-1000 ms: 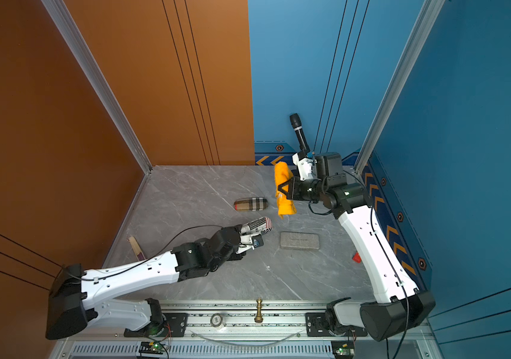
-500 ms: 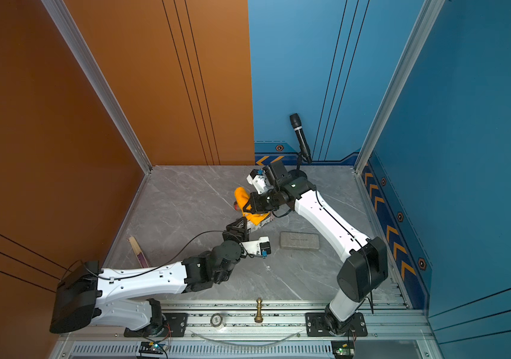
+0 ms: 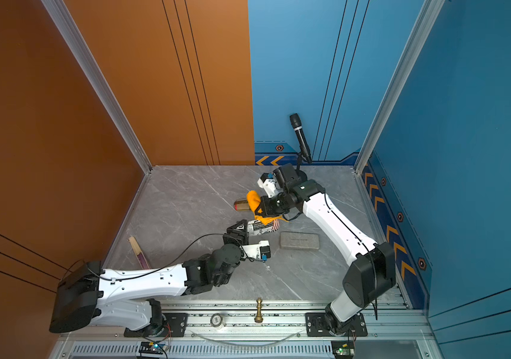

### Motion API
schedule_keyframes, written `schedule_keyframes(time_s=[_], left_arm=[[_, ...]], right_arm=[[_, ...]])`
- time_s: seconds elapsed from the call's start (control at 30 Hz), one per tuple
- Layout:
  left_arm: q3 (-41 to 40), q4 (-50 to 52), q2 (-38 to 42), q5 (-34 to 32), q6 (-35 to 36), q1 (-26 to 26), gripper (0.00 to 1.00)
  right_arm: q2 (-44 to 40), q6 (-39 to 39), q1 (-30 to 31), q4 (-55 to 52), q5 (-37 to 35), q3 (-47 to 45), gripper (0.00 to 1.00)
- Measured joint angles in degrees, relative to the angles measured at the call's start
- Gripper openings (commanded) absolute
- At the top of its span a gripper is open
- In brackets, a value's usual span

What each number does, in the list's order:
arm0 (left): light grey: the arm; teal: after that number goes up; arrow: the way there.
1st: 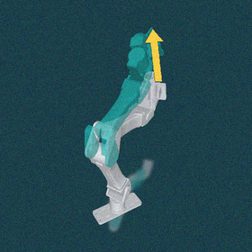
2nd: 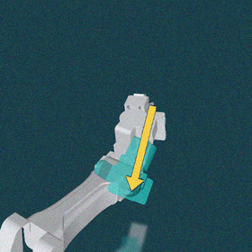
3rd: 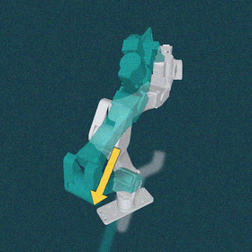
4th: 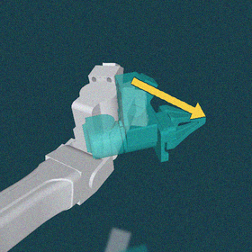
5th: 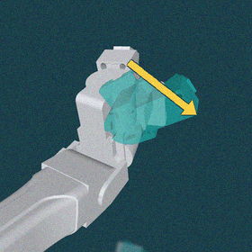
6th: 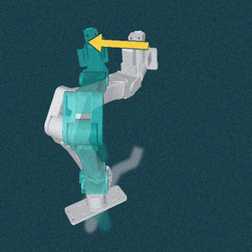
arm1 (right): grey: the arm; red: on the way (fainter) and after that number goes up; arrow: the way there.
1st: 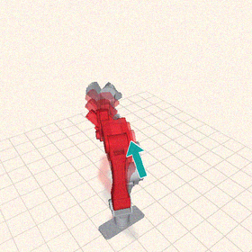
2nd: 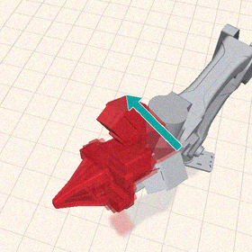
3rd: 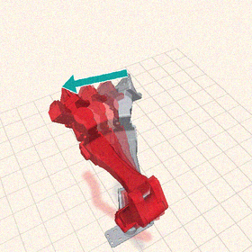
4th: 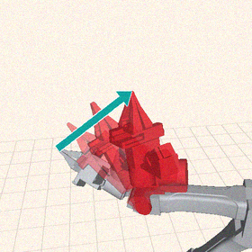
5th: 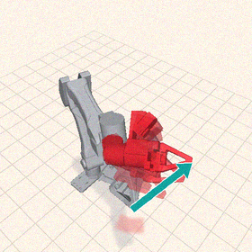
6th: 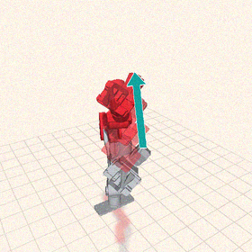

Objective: Wipe the eyeglass case
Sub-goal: Wipe the dirt from the eyeglass case.

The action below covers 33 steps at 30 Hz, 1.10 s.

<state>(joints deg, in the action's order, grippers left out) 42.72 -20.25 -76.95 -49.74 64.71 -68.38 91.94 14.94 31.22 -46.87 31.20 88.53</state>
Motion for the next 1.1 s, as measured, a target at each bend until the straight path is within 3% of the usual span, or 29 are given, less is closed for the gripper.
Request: schedule_keyframes(time_s=[0.13,0.23,0.63,0.97,1.1], left_arm=[[0.4,3.8,0.0,0.2,-4.9,0.1,0.39],[1.3,6.9,0.0,1.3,-8.7,0.4,0.39],[1.8,12.5,1.0,4.9,-13.8,1.2,0.39],[1.8,15.6,1.5,5.2,-16.4,1.8,0.39],[1.8,18.6,3.2,8.1,-19.1,3.2,0.39]], right_arm=[[1.2,0.4,4.3,1.8,0.0,1.3,0.0],[1.3,0.5,4.0,1.9,0.1,1.1,0.0],[-3.9,-0.2,-7.0,0.3,1.5,-7.0,0.0],[-0.3,0.0,4.1,4.1,1.8,-3.5,0.0],[-1.6,0.1,0.8,5.5,3.7,-6.1,0.0]])
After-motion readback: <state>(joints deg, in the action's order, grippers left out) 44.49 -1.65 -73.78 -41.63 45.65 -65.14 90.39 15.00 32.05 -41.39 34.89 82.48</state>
